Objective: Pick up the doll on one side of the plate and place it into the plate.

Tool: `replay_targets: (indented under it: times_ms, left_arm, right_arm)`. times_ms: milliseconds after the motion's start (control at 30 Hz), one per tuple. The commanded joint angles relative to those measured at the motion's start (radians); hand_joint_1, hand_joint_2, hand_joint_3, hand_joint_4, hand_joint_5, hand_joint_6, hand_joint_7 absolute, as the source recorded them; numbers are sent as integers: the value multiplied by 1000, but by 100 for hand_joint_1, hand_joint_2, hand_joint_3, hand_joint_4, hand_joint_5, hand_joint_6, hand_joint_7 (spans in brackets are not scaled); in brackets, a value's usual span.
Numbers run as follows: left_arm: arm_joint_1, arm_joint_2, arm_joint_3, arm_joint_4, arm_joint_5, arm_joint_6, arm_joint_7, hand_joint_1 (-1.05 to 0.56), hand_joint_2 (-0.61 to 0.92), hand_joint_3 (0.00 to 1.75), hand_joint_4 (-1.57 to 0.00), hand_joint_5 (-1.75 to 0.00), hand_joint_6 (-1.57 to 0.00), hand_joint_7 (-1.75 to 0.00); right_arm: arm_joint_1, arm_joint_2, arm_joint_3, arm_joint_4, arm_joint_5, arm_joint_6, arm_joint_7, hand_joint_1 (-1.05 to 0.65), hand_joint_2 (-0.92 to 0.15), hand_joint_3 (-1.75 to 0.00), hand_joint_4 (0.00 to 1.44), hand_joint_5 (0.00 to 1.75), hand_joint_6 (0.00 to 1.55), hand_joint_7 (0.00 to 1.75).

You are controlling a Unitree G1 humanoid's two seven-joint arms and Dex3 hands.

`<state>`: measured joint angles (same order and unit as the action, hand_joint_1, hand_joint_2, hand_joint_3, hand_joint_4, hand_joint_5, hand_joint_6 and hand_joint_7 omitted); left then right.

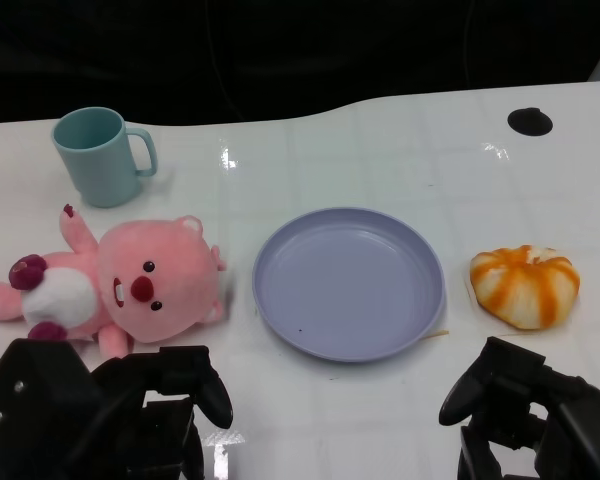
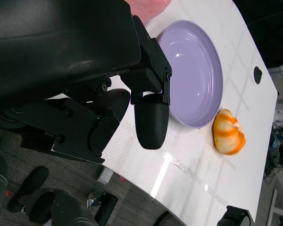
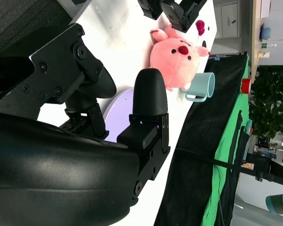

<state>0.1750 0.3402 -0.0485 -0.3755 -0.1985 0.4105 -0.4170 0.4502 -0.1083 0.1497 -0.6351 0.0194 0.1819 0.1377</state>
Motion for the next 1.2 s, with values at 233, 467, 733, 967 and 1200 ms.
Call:
replay_targets:
  times_ms: [233, 467, 733, 967, 1200]
  left_arm:
    - [-1, 6, 5, 2, 11, -13, 5, -8, 48, 126, -69, -175, -67, -153]
    - [0, 5, 6, 6, 13, -21, 4, -9, 47, 126, -70, -175, -68, -152]
    - [2, 9, 8, 8, 13, -31, -3, -8, 47, 127, -68, -175, -68, -152]
    - [2, 12, 10, 4, 12, -24, -2, -9, 47, 127, -68, -175, -68, -151]
    - [3, 13, 13, 3, 9, -21, -3, -8, 48, 126, -69, -175, -68, -151]
  right_arm:
    - [5, 0, -5, -3, 9, 0, -3, 10, -49, -132, 69, 175, 56, 158]
    - [3, -2, -6, -1, 6, -5, -2, 10, -48, -131, 69, 175, 56, 158]
    - [4, -4, -6, -2, 7, -8, 0, 9, -47, -131, 69, 175, 56, 157]
    - [3, -4, -5, -8, 7, -6, 1, 9, -48, -131, 69, 175, 56, 157]
    - [5, -4, -4, -11, 9, -4, 2, 9, -48, -131, 69, 175, 56, 158]
